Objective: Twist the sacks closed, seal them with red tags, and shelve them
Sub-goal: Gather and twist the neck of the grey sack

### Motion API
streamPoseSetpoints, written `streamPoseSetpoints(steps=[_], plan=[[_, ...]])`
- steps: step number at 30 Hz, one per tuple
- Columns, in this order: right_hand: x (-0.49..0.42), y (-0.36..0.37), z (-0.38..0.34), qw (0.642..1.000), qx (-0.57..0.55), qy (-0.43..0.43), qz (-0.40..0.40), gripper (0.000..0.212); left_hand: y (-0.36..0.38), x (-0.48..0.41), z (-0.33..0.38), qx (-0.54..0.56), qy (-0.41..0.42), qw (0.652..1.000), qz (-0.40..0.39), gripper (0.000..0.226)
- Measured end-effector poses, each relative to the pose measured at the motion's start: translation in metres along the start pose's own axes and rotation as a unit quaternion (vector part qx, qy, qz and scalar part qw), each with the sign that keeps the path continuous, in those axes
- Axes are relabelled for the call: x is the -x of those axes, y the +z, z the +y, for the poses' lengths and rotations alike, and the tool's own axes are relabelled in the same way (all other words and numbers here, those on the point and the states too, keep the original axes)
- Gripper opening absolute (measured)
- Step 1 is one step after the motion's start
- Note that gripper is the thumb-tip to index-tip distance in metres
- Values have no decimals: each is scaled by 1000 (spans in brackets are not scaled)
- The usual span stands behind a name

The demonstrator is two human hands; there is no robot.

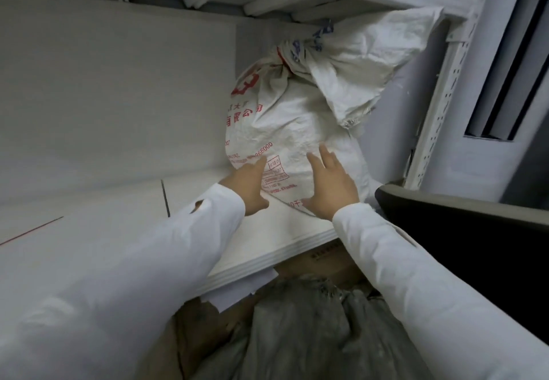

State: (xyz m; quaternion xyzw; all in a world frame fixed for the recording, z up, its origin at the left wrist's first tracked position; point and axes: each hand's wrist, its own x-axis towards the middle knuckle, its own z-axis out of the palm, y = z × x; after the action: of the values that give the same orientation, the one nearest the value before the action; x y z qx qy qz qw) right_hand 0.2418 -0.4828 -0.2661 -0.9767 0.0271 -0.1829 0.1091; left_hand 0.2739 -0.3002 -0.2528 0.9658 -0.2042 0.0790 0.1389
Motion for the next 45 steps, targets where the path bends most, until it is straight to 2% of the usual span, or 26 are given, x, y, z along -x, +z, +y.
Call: streamPoseSetpoints(steps=[6, 14, 22, 26, 30, 35, 39, 40, 41, 45], plan=[[99, -23, -13, 996, -39, 15, -79, 94, -21, 97, 10, -18, -12, 999, -38, 94], [226, -42, -36, 981, -162, 76, -75, 88, -44, 212, 21, -15, -20, 998, -53, 96], [316, -33, -53, 963, -208, 143, -99, 92, -27, 299, 42, 0, -4, 997, -81, 95], [353, -10, -41, 940, -238, 212, -123, 83, 7, 311, 51, 6, -17, 992, -124, 91], [392, 22, -23, 907, -238, 282, -203, 66, 58, 320, 59, 7, -59, 980, -192, 91], [390, 35, -29, 906, -262, 246, -223, 71, 115, 327, 64, 11, -111, 962, -248, 96], [376, 31, -25, 891, -307, 251, -221, 59, 149, 329, 51, 8, -219, 948, -232, 145], [372, 29, -26, 886, -319, 252, -223, 57, 155, 329, 46, 20, -251, 941, -225, 149], [370, 27, -29, 883, -332, 245, -225, 57, 154, 332, 43, 37, -276, 934, -225, 145], [363, 25, -36, 877, -357, 220, -234, 70, 151, 347, 34, 166, -338, 901, -215, 103]])
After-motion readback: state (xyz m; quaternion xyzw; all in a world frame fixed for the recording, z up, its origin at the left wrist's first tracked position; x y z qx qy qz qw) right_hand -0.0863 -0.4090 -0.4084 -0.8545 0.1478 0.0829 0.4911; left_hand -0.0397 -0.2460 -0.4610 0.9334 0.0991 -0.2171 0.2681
